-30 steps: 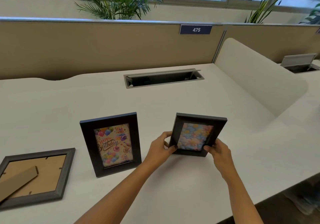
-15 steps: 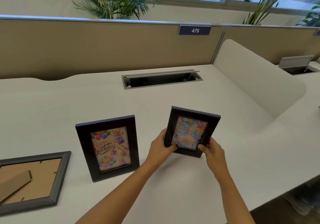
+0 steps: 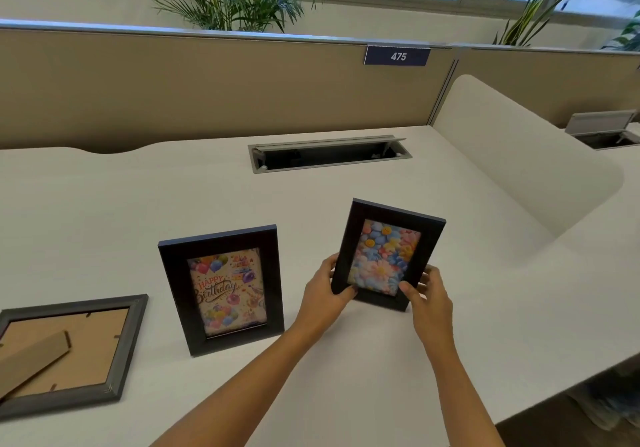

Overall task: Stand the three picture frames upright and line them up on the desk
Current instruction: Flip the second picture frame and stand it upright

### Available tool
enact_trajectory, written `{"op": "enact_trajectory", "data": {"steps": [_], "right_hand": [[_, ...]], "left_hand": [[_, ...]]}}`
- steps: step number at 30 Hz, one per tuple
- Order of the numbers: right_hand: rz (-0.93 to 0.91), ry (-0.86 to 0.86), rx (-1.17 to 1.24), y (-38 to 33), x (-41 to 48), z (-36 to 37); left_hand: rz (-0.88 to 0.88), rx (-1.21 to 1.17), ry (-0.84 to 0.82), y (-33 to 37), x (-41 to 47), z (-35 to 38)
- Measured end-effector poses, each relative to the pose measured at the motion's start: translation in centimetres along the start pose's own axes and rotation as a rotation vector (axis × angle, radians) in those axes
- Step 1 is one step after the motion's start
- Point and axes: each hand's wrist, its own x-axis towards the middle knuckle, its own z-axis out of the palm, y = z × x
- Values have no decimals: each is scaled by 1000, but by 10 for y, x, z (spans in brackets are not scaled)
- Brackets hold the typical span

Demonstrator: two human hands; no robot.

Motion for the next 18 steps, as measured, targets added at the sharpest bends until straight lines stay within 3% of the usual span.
{"op": "enact_trajectory", "data": {"steps": [4,8,18], "right_hand": [[-14,274,128,-8,-13,12],[-187,544,25,-20,-30,34],[-417,480,84,-59,-63,65]], "left_hand": [[-1,-22,63,5,0,2],[65,25,165,17,-3,2],[601,52,259,94,-28,-12]]}}
